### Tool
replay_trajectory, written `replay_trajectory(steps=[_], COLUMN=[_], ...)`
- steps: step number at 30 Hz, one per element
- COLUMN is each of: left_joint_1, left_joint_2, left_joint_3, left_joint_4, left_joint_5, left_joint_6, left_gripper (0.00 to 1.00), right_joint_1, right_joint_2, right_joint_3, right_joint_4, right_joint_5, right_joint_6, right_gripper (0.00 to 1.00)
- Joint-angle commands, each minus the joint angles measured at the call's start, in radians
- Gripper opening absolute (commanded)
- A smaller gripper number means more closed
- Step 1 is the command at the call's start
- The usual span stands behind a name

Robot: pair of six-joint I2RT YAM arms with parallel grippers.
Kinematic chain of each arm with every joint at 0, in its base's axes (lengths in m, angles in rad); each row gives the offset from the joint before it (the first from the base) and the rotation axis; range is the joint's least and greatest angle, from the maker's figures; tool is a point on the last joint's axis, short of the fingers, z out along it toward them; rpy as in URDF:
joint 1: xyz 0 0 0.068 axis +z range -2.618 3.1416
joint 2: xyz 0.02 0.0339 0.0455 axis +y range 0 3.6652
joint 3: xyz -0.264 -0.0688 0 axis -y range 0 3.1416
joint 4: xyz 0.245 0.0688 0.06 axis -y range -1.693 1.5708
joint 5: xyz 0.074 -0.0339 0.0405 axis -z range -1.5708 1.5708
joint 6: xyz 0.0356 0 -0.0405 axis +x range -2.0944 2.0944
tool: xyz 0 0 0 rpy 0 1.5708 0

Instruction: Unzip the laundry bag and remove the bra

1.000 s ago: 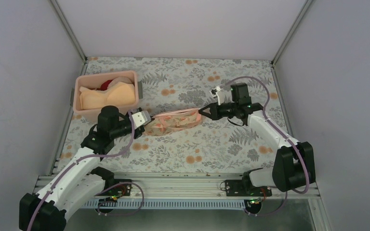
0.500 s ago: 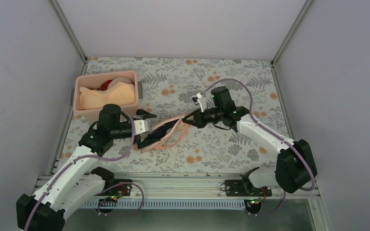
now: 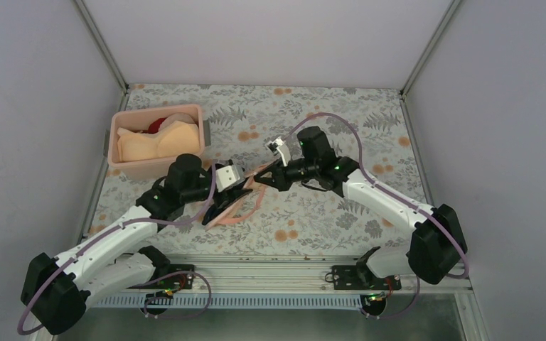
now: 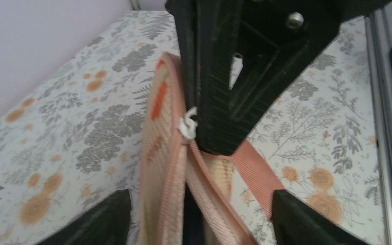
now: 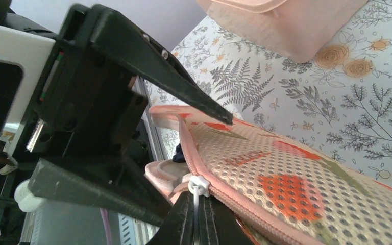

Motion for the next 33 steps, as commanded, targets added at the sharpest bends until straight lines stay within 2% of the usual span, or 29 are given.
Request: replay_trajectory(steps=[1, 4, 11, 15, 24, 27, 33], left_joint_1=[-0.005, -0.006, -0.011, -0.011, -0.003, 0.008, 0.050], left_joint_2=[-0.004, -0.001, 0.004, -0.010, -0.049, -0.058, -0.089], left_joint_3=[0.025, 0.022, 0.028, 0.026, -0.002, 0.003, 0.014], left_joint_4=[0.046, 0.052, 0.049, 0.029, -0.001, -0.003, -0.023], left_joint_5=[-0.065, -0.063, -0.058, -0.062, -0.108, -0.099, 0.079], left_joint_6=[0.014, 0.033, 0.102, 0.165, 0.391, 0.373, 0.271], left_gripper=[0.59, 0.45, 0.03, 0.02, 0.02, 0.02, 0.02], right_joint_1=[0.013, 0.014, 0.011, -0.032, -0.221, -0.282, -0.383], right_joint_2=[0.006, 0.009, 0.005, 0.002, -0.048, -0.068, -0.078], right_joint_3=[0.036, 0.047, 0.052, 0.040, -0.020, -0.053, -0.089], right_joint_4=[0.030, 0.017, 0.006, -0.014, -0.117, -0.129, -0.134], right_joint_5=[-0.004, -0.012, -0.014, -0.019, -0.070, -0.076, -0.135], right_joint_6=[0.000, -0.017, -0.033, -0.034, -0.083, -0.094, -0.111], right_gripper=[0.04, 0.04, 0.04, 0.04, 0.04, 0.04, 0.04])
